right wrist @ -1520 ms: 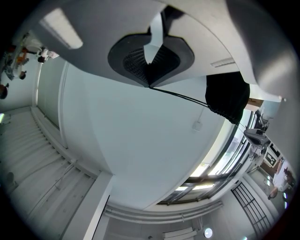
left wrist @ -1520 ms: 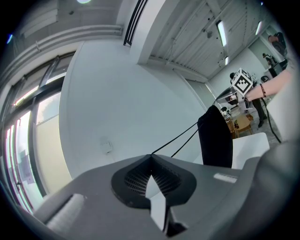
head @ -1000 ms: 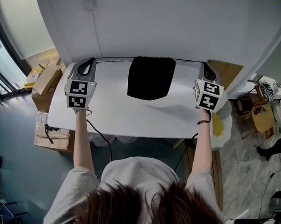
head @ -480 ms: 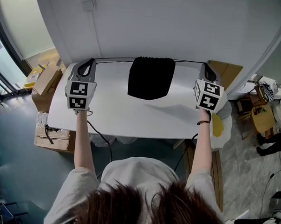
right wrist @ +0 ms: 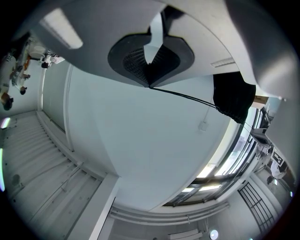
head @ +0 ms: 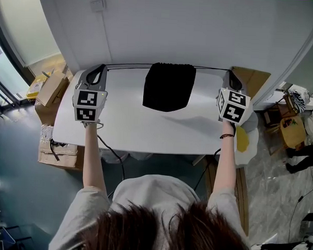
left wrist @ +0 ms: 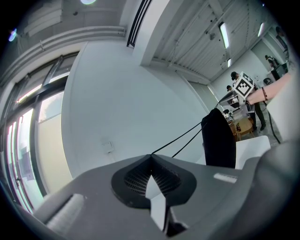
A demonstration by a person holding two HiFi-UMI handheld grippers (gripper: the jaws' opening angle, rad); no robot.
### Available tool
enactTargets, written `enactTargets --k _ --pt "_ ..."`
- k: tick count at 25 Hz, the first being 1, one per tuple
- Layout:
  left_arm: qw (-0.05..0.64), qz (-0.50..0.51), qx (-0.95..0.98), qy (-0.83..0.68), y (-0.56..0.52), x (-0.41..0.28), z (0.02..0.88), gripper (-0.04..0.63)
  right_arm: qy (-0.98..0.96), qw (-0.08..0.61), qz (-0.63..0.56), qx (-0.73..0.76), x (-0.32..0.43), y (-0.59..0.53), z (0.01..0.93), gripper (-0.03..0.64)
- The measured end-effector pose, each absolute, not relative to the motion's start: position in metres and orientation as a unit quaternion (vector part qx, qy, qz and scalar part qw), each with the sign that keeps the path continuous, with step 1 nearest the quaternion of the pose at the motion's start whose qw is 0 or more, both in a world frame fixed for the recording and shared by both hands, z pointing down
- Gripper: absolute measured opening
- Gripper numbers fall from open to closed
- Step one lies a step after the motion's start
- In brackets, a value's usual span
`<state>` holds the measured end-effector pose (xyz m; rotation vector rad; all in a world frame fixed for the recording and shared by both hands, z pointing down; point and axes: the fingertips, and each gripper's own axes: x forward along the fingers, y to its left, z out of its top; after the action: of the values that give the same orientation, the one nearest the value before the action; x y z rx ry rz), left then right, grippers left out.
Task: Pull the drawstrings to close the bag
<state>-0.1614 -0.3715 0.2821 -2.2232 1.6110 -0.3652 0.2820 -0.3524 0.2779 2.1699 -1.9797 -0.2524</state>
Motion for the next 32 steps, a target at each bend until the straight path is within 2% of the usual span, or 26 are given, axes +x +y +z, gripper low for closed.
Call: enactTargets --k 32 --pt "0.182 -0.136 -0.786 0.575 -0.3772 -0.1642 0.2894 0.000 -0.671 0.113 -0.096 0.727 0.2830 -0.3573 0.2855 0.015"
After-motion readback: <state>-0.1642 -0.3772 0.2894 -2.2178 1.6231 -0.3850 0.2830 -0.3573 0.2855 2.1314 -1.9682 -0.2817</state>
